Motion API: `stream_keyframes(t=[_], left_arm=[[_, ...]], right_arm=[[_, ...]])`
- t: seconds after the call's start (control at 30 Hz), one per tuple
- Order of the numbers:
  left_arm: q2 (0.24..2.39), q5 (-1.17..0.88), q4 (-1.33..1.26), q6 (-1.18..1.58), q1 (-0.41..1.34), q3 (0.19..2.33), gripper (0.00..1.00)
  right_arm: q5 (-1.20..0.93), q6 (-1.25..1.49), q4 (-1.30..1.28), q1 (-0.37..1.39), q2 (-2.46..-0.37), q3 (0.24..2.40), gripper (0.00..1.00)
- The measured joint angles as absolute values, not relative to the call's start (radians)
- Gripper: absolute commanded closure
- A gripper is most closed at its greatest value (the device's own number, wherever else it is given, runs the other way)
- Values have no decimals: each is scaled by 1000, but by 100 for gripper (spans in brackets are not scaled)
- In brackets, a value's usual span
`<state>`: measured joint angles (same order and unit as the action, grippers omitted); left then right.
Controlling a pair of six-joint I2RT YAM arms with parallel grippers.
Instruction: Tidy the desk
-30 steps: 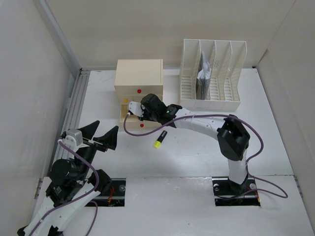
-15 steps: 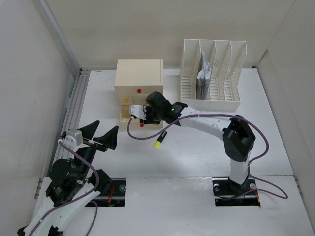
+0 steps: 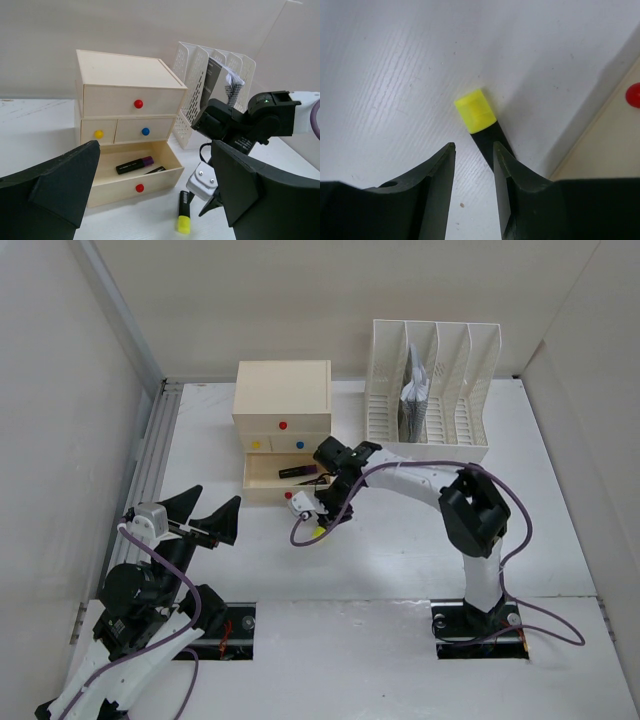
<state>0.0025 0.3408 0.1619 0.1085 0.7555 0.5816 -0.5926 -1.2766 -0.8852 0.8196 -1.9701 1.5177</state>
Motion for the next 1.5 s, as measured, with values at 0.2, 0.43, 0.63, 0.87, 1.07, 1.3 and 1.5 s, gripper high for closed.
stream_keyframes(t=[0.2,0.43,0.63,0.87,1.07,1.3,1.5], left_arm=[[2,341,162,109,756,582,9],[2,341,162,109,756,582,9],[2,341,162,109,756,582,9],[2,341,162,109,756,582,9],[2,341,162,109,756,582,9],[2,341,162,109,756,582,9],[2,341,162,109,756,582,9]], right_arm=[[-534,-1266,-837,822,-1970,1487,55],[-446,-1216,-737,850,-1983,1454,53],[-417,-1198,-707,865,-2023,1454,53],[-403,-1186,-706,866,-2025,1458,78],[-403,-1167,-715,873,-2037,1486,94],[-499,-1099,-732,875,-1992,1531,94],[-501,-973,-618,878,-1819,1522,94]])
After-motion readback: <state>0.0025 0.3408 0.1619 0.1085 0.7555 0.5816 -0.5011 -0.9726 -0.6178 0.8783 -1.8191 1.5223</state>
